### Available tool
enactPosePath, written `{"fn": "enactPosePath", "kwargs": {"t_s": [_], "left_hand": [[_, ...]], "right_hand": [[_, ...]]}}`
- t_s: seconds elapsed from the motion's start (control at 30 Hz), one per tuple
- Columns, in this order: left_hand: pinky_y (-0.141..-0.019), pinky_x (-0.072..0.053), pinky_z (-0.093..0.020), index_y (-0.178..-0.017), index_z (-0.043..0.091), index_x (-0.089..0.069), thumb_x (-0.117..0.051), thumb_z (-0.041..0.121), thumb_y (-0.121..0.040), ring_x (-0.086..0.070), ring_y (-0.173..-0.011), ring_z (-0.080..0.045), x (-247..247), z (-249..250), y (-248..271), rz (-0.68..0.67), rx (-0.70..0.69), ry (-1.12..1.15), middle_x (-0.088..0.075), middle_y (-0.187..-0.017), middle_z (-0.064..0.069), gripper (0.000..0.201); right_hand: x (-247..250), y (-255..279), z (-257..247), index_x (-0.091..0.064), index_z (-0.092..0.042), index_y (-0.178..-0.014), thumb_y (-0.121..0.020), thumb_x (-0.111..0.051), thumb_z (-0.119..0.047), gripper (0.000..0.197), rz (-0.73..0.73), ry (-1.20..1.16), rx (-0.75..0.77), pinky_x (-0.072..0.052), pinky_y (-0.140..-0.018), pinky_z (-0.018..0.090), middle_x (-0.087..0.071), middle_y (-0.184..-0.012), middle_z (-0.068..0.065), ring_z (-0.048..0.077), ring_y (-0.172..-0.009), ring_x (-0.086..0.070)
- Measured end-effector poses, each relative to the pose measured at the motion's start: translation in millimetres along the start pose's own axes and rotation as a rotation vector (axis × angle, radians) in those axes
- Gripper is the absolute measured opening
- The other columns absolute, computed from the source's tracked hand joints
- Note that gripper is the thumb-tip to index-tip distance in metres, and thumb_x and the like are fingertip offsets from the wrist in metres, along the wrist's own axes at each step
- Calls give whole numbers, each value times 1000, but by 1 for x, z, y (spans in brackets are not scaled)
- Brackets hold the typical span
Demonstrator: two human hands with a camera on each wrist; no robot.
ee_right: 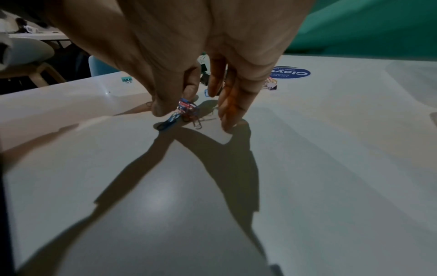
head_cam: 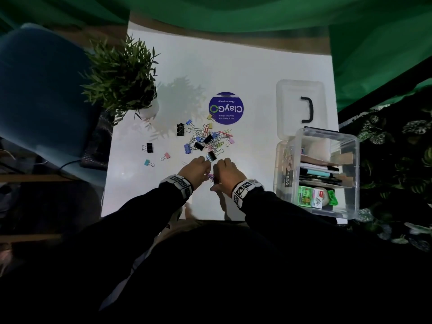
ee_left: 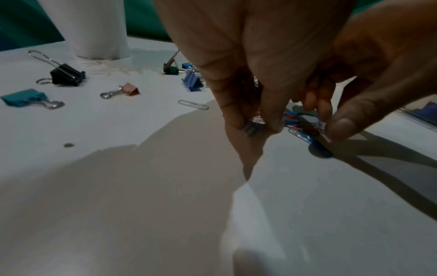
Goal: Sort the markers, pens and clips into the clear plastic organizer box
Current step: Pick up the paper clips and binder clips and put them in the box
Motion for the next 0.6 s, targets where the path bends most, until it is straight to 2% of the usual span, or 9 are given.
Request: {"fn": "enactPosePath", "kwargs": {"t_s": [0.07,0.1,0.2,0.27,0.33,0.47,0.6], "left_hand": [[-78,-44,-41,-94,8,-58,-66,13,-85,-52,-96,-31,0,-3,1,-7,11,16,-51,-102,-14,13],[-77,-43,-41,-94,8,-58,-65,13,-85,-52,-95,-31,1,-4,1,-10,14,18,-51,-102,-14,12],[-73,-38,-37,-91,6,-58,-63,13,-87,-52,-91,-32,5,-6,3,-20,11,16,-54,-99,-15,10],[-71,-37,-37,-90,7,-58,-62,13,-87,-53,-89,-32,8,-8,4,-24,12,20,-56,-97,-15,8],[-70,-37,-36,-86,10,-56,-61,13,-86,-53,-88,-31,11,-11,6,-28,27,35,-57,-94,-12,7],[-66,-33,-30,-78,19,-47,-61,13,-85,-52,-84,-26,21,-14,12,-6,59,84,-51,-85,-2,16],[-64,-39,-31,-79,15,-54,-64,10,-80,-54,-76,-25,41,-6,17,91,77,178,-57,-79,-1,11]], "right_hand": [[-3,0,-3,-43,-7,-120,-66,-83,-34,72,2,37,-4,-47,-79,41,-41,-122,14,30,-109,-44],[-4,-1,-6,-44,-7,-120,-70,-81,-31,67,4,67,4,-47,-78,40,-41,-123,14,31,-111,-44],[-3,-6,-11,-52,-3,-117,-85,-64,-16,37,27,74,21,-47,-78,39,-46,-119,16,34,-110,-50],[2,-7,-11,-56,-3,-115,-89,-56,-13,28,2,65,19,-47,-79,39,-49,-116,17,35,-107,-53],[7,-8,-9,-57,-3,-115,-90,-55,-12,27,-25,82,6,-46,-79,38,-51,-116,18,36,-105,-56],[15,-10,-3,-56,-2,-115,-88,-55,-4,27,-54,89,-9,-45,-81,36,-54,-117,19,36,-106,-58],[33,-5,4,-60,-3,-107,-88,-57,-11,21,-32,8,-30,-46,-78,34,-62,-111,17,35,-103,-60]]}}
Point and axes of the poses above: each hand's wrist, its own y-axis away from the middle knuckle, its own x-axis out of the back of the hand, z = x × y, the point moved 3 cm from there along -y, towards the middle knuckle
